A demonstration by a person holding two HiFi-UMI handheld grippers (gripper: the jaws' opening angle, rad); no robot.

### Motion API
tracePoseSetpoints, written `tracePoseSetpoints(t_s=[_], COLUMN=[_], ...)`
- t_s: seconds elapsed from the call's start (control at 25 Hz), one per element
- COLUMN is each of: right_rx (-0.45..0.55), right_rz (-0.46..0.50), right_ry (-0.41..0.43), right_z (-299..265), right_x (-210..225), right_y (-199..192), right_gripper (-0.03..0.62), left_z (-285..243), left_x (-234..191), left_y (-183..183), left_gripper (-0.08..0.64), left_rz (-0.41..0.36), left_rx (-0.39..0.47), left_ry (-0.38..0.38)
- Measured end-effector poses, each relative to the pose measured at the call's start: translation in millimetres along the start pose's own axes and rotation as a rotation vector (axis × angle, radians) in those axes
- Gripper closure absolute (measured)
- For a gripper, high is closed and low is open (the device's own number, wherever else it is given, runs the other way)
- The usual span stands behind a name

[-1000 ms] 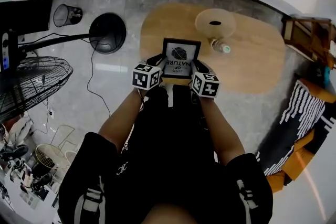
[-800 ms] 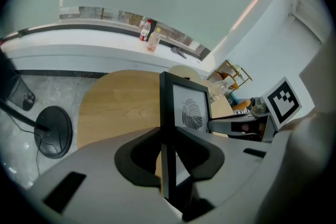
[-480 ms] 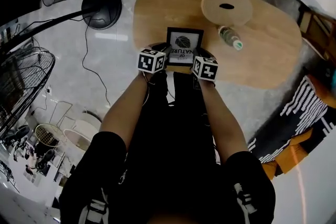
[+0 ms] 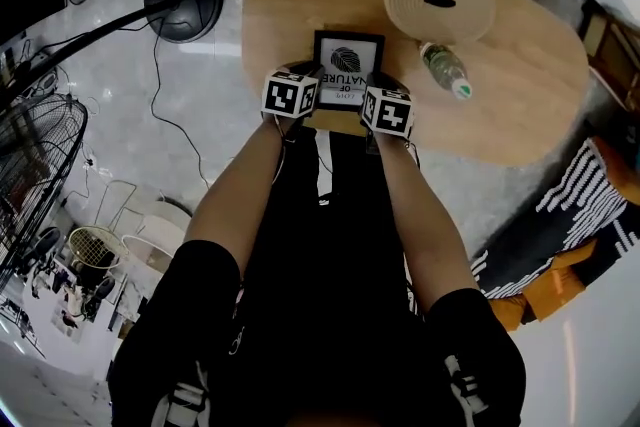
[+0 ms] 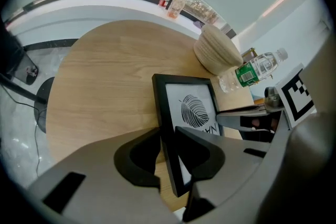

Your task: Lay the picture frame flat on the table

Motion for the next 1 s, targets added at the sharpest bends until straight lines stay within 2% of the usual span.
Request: tracePoseSetpoints(t_s=[0.16, 0.28, 0.32, 0.4, 0.6, 0.76, 0.84, 1.0], right_rx=[-0.03, -0.049, -0.047, -0.021, 0.111, 0.295, 0.434, 0.741], right_rz=[0.018, 0.034, 0.035, 0.037, 0.078, 0.059, 0.033, 0.05], right_ry=[-0.013, -0.007, -0.011, -0.024, -0.061, -0.042, -0.002, 0.038], right_z=[-7, -7, -6, 2, 52, 127, 180, 287], right_x=[-1, -1, -1, -3, -18, -48, -70, -112], right_y=[1, 5, 7, 9, 24, 39, 44, 62], right_gripper=[0.5, 0.497, 0.497, 0.468, 0.483, 0.528, 0.571, 0.577], left_z=[-11, -9, -6, 6, 67, 149, 198, 297], left_x=[-3, -5, -6, -10, -9, 11, 26, 67], left_y=[0, 1, 1, 0, 13, 31, 34, 49], left_gripper=[0.451, 0.441, 0.416, 0.398, 0.447, 0.511, 0.535, 0.539], left_rz=[0.007, -0.045, -0.063, -0.075, -0.062, -0.147, -0.21, -0.307], left_rx=[-0.039, -0.031, -0.023, 0.004, 0.134, 0.33, 0.431, 0.638], left_ry=[0.034, 0.033, 0.039, 0.053, 0.071, 0.113, 0.129, 0.119])
Point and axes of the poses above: the fingertips, and each gripper's own axes: z backward along the fingers, x to its right, y out of its top, the point moved 9 cm from there along z, backward along the fingers, and after that the axes turned 5 degrees about -y, right-handed, at the moved point
